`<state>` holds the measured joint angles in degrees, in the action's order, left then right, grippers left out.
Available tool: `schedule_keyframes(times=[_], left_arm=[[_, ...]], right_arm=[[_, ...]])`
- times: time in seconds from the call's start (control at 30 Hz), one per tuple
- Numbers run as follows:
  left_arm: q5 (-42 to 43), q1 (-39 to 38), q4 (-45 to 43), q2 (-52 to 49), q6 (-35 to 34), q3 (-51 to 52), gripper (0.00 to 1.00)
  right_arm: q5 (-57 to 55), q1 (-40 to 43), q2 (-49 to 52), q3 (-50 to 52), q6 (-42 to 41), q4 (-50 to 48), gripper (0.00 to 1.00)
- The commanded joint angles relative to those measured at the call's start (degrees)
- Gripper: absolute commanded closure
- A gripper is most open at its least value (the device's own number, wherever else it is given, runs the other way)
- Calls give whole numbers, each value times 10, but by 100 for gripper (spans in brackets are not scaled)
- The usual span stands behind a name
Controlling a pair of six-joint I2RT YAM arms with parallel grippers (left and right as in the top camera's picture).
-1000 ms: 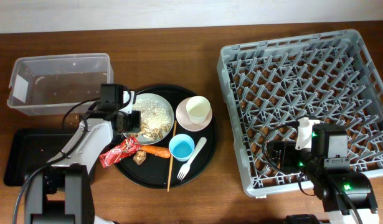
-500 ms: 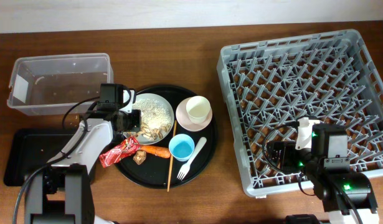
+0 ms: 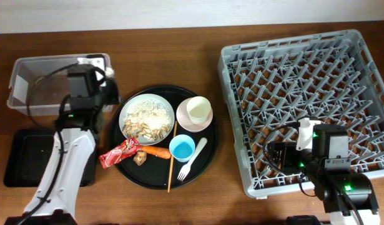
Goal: Sort waste into correct bins and load items into the dishwasher rack
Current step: 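Carry the tissue with the left gripper into the clear bin and release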
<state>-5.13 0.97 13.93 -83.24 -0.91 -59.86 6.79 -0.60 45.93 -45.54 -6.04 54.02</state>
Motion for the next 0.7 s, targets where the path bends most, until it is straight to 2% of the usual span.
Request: schedule_keyframes(times=[0.0,0.13,0.17,0.23,0.27,0.3,0.5,0.57,0.67], left_arm=[[-23,33,-24,-6,3,-7,91],[-23,63,-34,-20,3,-7,84],[-22,68,-34,-23,3,-7,71],[-22,75,-34,-29,3,-7,34],[-22,75,-35,-30,3,-7,25],[-22,75,-37,-30,3,-7,21],[-12,75,-40,-30,3,-7,19],[24,74,-21,-29,3,-7,20],[131,71,47,-28,3,-7,21]], right_arm=[[1,-4,-1,-12,-4,1,1],[1,-4,-1,-12,-4,0,1],[1,-4,-1,-12,-4,0,1],[1,-4,-1,-12,-4,0,1],[1,-4,-1,-12,-4,0,1],[1,-4,-1,-12,-4,0,1],[1,-4,-1,-12,-4,3,1],[1,-4,-1,-12,-4,3,1],[1,-4,-1,-12,-4,3,1]])
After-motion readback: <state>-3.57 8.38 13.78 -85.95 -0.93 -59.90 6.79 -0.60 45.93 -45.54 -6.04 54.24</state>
